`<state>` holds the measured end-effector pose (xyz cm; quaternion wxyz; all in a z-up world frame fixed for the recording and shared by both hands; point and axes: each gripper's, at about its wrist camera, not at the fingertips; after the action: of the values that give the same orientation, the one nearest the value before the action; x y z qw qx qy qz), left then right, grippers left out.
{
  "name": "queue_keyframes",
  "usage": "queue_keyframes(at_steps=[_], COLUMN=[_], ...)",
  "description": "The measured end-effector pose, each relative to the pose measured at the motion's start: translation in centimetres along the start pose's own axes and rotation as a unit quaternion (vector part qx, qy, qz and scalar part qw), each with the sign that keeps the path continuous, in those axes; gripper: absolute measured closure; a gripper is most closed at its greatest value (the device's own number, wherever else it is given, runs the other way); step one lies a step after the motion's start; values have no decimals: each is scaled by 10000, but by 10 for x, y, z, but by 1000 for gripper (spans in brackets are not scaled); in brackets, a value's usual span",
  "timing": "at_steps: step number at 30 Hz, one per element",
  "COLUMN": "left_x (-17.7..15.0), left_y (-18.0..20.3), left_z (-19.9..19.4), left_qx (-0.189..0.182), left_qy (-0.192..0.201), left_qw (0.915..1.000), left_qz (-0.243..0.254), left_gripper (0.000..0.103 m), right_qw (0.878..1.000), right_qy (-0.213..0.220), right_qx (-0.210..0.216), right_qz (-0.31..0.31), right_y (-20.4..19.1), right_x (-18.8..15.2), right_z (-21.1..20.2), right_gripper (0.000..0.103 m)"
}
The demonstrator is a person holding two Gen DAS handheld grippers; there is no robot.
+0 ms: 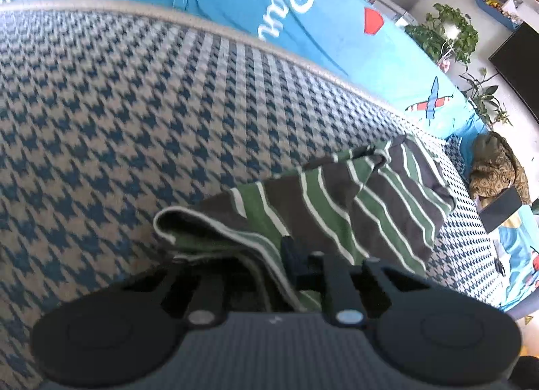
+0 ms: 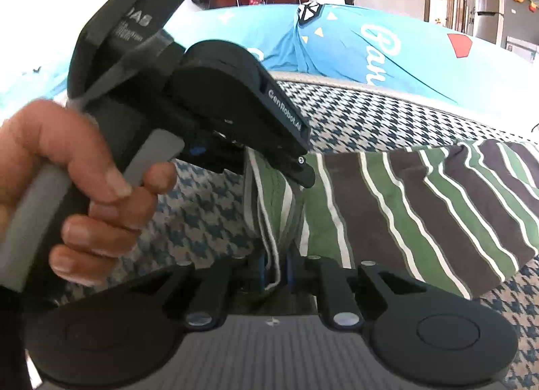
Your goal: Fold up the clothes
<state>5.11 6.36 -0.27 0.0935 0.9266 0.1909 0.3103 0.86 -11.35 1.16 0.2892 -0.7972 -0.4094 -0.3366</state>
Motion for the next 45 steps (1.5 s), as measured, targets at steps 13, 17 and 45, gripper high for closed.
queue_keyframes(at_steps=[13,17,45], left_x=[38,46,14], left_y=[-65,-95,-58], left_z=[-60,-68,-44], left_qx=[702,1071,1534], left_qy=[590,587,485], left_qw=[9957,9922,9870], left_qz=[-99,-236,-35], left_gripper=[92,92,19], right_qw=[9910,9860,9975], right_qy=[439,443,437], right_qx=[1255,1605,382], right_qz=[147,61,398], right_y=[-38,-55,23], right_x=[40,47,26], right_z=[33,54,-10], right_gripper=[89,89,60])
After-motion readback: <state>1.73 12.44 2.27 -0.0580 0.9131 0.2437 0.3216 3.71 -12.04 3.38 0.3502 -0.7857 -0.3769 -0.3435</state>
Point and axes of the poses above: each gripper's, at about its wrist camera, not at the fingertips, and z roughly the way its jaws point, y to its right, x to its top, and after that the axes turned 13 degrees about x, right-handed
